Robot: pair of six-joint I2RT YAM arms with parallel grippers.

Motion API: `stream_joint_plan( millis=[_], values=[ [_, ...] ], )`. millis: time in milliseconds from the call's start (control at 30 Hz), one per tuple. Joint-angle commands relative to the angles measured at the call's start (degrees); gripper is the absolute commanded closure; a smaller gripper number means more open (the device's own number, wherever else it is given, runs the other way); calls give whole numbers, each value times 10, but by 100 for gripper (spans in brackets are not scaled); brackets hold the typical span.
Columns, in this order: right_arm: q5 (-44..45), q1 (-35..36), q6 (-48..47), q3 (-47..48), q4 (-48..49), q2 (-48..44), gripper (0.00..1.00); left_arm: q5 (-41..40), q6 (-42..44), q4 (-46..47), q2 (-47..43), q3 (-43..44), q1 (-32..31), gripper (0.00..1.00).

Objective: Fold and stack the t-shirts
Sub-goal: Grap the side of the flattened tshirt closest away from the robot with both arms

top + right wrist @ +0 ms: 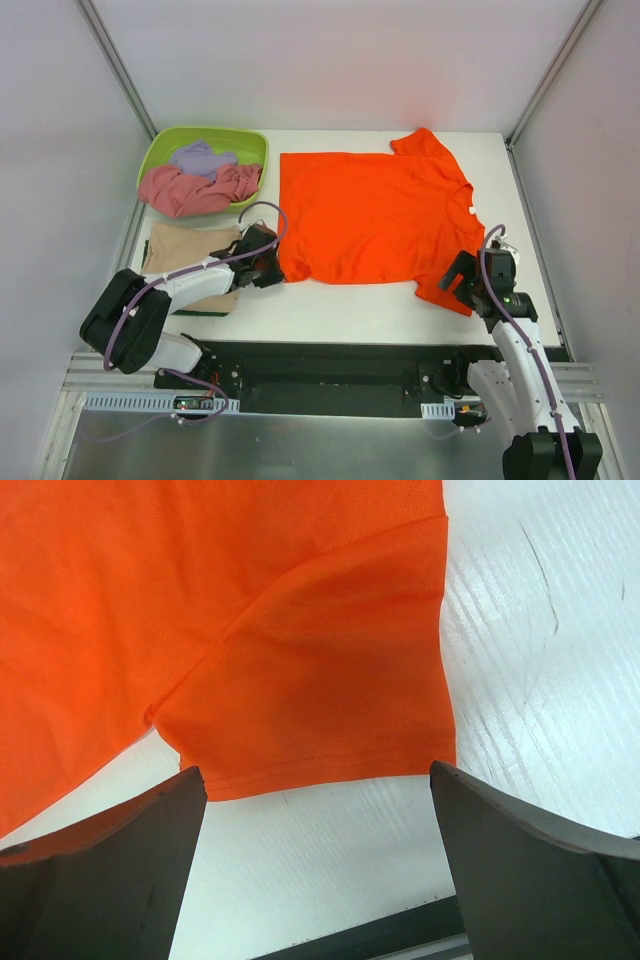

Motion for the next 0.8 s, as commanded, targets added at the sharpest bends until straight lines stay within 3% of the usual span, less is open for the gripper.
stream_joint_plan(
  millis=[0, 67, 100, 467, 767],
  values=[
    [16, -4, -3, 0, -15, -12, 4, -14, -8, -11, 15, -4, 2, 85],
    [11, -4, -5, 3, -18, -11, 4, -10, -6, -12, 14, -3, 2, 98],
    [12, -5, -4, 6, -23, -11, 4, -11, -4, -11, 14, -3, 2, 100],
    [44, -8, 106, -26, -59, -7, 1, -11, 38, -10, -19, -9, 2, 100],
    [37, -14, 112, -55, -2, 88, 25, -5, 46, -8, -17, -5, 2, 100]
  ],
)
